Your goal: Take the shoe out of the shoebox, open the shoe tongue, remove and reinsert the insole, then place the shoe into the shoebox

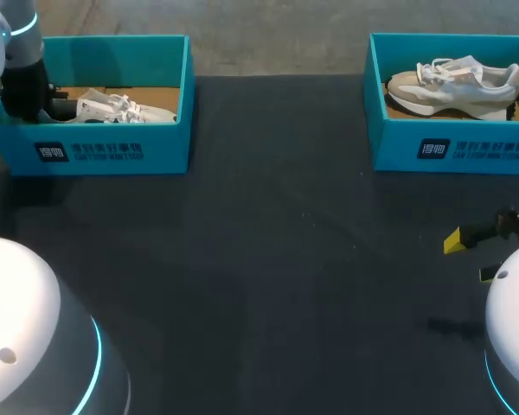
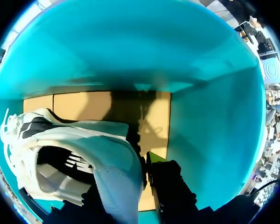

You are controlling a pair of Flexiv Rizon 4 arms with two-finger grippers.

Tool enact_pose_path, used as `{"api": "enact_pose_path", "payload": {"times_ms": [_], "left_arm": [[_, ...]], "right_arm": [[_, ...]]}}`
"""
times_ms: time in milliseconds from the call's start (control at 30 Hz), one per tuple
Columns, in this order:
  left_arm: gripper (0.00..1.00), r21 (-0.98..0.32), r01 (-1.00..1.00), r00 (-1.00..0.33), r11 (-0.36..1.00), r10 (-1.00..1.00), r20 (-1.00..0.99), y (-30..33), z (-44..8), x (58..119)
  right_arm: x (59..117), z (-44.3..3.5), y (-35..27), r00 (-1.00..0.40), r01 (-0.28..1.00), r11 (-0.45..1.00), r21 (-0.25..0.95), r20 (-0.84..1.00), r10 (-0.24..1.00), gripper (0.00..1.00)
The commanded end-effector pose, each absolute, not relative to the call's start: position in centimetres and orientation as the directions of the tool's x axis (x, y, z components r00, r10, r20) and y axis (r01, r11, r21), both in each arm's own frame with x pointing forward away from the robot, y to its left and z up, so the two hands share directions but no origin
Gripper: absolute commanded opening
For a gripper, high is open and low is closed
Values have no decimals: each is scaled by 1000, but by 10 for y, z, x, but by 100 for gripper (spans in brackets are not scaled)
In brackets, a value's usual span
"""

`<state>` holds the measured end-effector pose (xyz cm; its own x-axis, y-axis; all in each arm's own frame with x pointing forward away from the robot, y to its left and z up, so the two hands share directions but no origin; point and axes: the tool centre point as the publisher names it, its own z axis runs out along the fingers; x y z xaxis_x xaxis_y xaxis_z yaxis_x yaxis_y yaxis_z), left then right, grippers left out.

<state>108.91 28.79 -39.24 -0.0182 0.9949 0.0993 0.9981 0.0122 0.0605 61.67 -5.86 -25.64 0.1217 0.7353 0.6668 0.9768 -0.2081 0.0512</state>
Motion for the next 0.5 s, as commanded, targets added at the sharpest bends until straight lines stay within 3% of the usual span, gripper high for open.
{"api": "enact_pose_path", "payload": {"times_ms": [33, 500], "left_arm": [[0, 71, 997, -2, -5, 995, 105, 287, -394, 1084], [0, 72, 997, -7, -3, 991, 135, 279, -395, 1086]], "right_arm": [[616, -256, -58, 124, 976, -210, 51, 664, 737, 100], [616, -256, -58, 124, 976, -210, 51, 664, 737, 100]]}}
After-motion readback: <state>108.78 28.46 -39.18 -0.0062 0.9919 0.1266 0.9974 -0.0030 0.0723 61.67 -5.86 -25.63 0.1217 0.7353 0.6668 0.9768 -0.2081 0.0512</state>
